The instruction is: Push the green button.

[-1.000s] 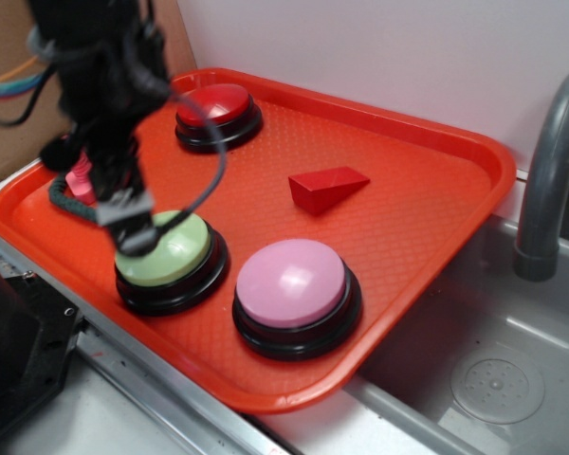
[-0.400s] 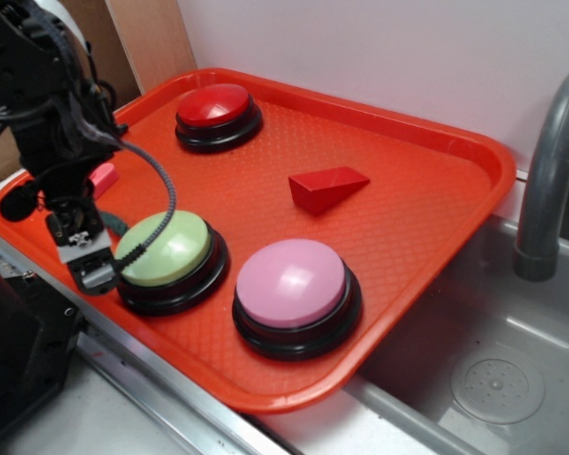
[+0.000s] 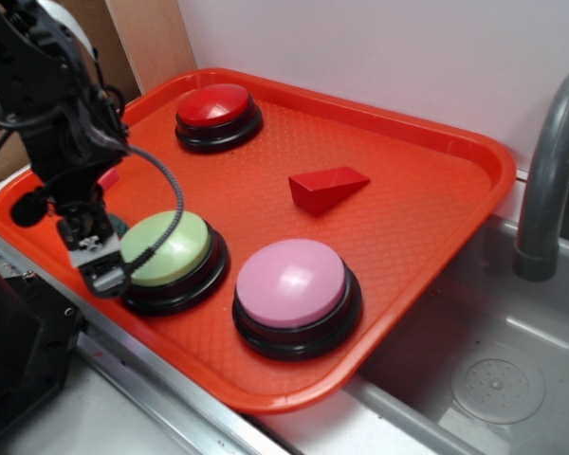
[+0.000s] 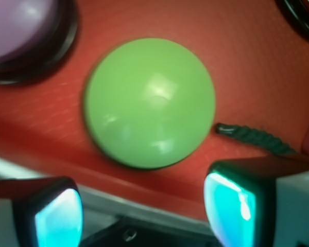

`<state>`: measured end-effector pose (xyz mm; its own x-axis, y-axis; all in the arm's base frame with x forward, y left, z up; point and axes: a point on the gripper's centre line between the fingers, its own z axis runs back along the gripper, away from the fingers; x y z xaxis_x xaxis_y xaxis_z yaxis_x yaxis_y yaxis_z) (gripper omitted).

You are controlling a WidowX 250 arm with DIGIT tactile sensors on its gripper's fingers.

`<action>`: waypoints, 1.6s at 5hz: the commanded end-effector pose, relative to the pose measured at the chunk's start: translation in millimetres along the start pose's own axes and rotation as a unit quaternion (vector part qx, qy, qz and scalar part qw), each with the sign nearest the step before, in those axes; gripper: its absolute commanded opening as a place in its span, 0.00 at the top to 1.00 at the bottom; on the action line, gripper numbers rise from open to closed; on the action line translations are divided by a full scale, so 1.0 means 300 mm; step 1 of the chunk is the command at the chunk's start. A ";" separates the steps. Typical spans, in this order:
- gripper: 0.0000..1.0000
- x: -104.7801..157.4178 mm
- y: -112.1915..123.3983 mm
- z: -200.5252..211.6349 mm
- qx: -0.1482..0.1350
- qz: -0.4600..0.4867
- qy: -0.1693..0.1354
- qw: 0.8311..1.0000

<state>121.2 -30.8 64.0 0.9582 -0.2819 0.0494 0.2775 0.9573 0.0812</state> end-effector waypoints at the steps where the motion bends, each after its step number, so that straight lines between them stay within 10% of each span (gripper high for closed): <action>1: 0.00 0.073 0.053 -0.097 -0.006 0.033 0.006 0.999; 8: 0.00 0.108 0.110 0.064 -0.018 0.046 -0.017 0.999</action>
<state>151.2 -7.7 80.0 0.9801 -0.1928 0.0473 0.1914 0.9809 0.0334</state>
